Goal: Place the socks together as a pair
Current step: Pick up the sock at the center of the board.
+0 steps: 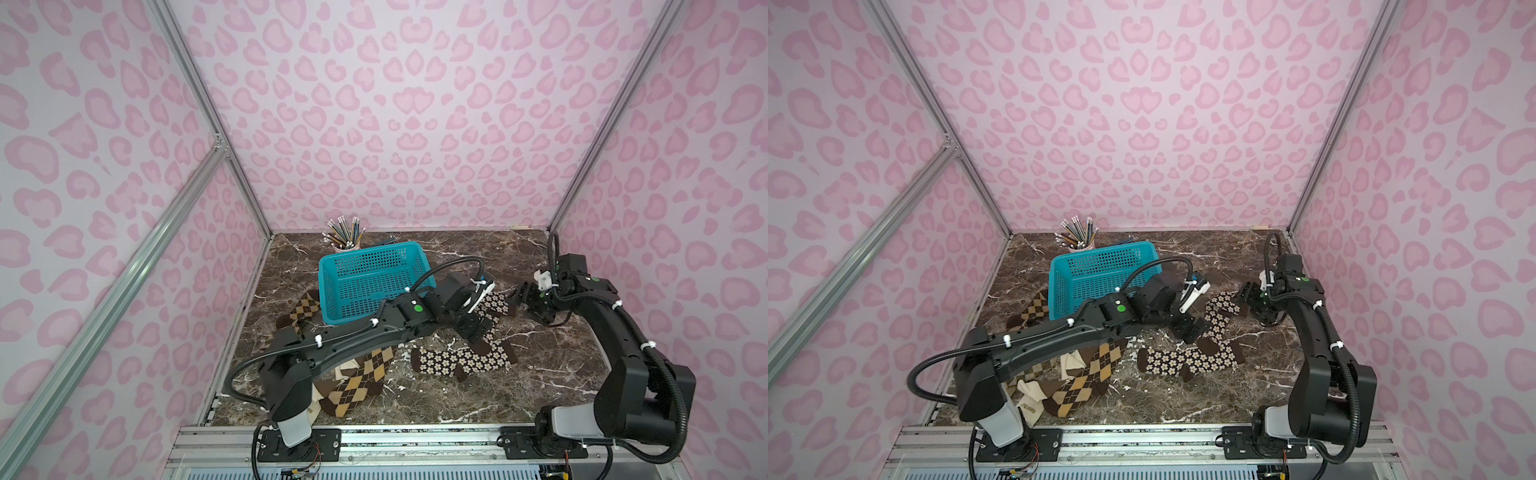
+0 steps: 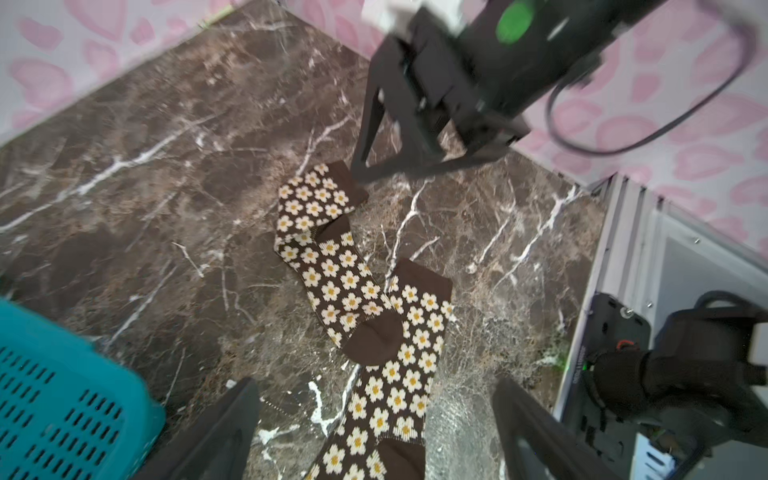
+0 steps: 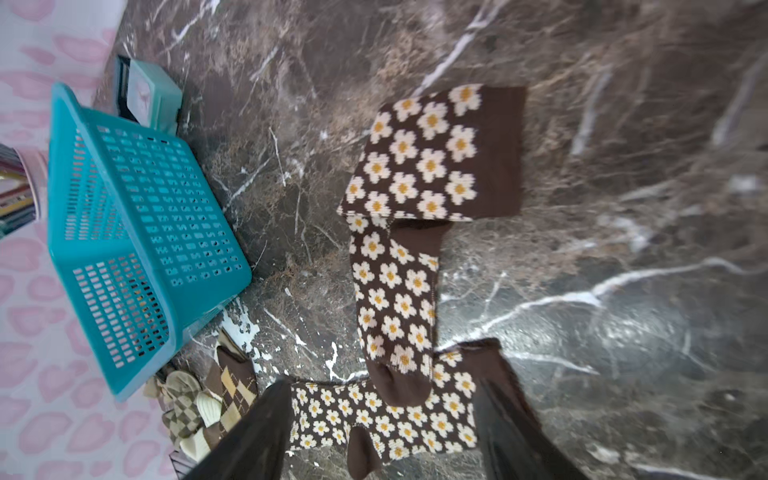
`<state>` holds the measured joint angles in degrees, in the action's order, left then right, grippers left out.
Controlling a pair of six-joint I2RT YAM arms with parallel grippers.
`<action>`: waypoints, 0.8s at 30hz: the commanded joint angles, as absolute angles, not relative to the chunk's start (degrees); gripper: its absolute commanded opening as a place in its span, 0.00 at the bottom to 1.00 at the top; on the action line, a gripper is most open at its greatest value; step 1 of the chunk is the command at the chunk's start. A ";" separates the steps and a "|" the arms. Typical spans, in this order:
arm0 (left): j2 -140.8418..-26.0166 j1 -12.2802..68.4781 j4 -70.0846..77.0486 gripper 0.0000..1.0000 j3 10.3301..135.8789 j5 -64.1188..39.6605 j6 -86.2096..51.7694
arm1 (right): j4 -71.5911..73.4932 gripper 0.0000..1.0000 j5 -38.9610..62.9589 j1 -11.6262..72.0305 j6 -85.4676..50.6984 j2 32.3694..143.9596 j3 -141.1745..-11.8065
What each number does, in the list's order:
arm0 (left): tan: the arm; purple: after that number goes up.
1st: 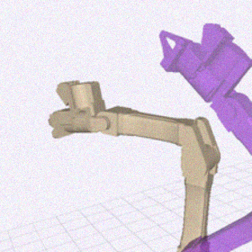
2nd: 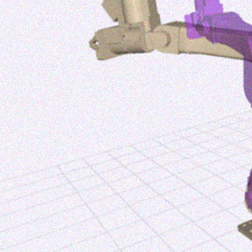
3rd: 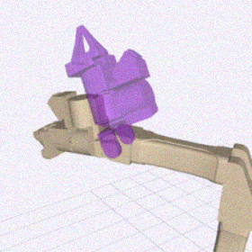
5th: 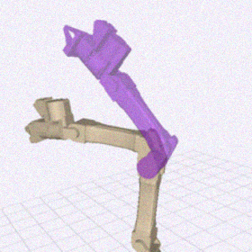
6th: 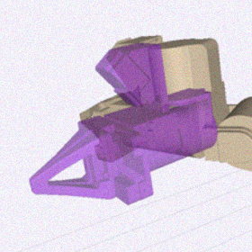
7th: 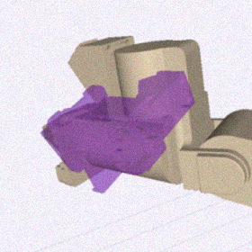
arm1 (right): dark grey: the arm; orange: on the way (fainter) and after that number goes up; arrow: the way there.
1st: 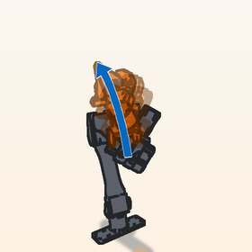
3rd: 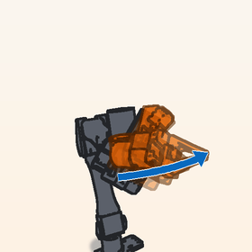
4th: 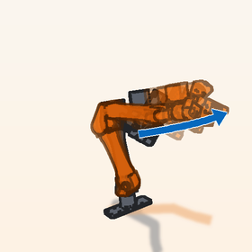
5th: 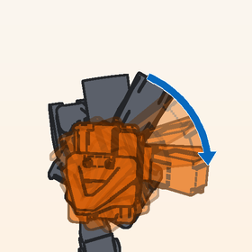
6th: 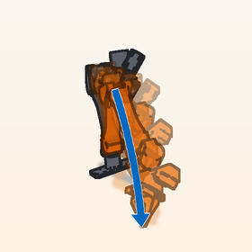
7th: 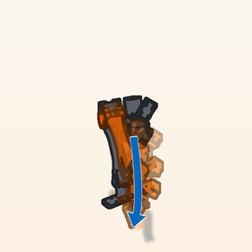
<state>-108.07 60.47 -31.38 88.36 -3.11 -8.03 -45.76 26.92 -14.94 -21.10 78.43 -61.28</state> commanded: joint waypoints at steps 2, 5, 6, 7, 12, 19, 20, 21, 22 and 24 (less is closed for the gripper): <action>-115.75 62.51 -38.47 0.83 94.33 -6.51 -2.60 | -45.85 0.74 29.44 -18.25 -21.07 77.69 -61.56; -121.01 62.84 -40.01 0.77 98.25 -6.51 -1.65 | -45.84 0.74 29.98 -18.37 -21.16 77.74 -61.63; -122.39 62.83 -40.25 0.76 99.20 -6.04 -1.66 | -45.64 0.74 29.98 -18.37 -21.40 77.49 -61.40; -123.86 62.84 -40.66 0.76 100.30 -5.92 -1.67 | -45.30 0.74 30.02 -18.37 -21.66 77.14 -60.98; -131.81 63.02 -45.31 0.68 109.04 -2.03 -2.48 | -44.82 0.74 30.38 -18.46 -21.63 76.14 -58.65; -137.77 63.00 -44.86 0.59 113.95 2.72 -2.45 | -45.06 0.74 30.49 -18.41 -21.23 75.23 -57.74; -138.43 63.02 -45.08 0.57 114.30 2.80 -2.36 | -45.38 0.74 30.50 -18.42 -21.05 75.23 -57.67; -138.81 62.99 -45.13 0.57 114.26 2.68 -2.37 | -45.52 0.74 30.35 -18.37 -20.88 75.20 -57.65; -139.02 62.95 -45.00 0.56 114.17 2.60 -2.45 | -45.61 0.74 30.32 -18.42 -20.70 75.19 -57.54; -139.62 62.99 -44.90 0.52 114.24 3.30 -2.46 | -45.62 0.74 30.15 -18.37 -20.52 75.10 -57.14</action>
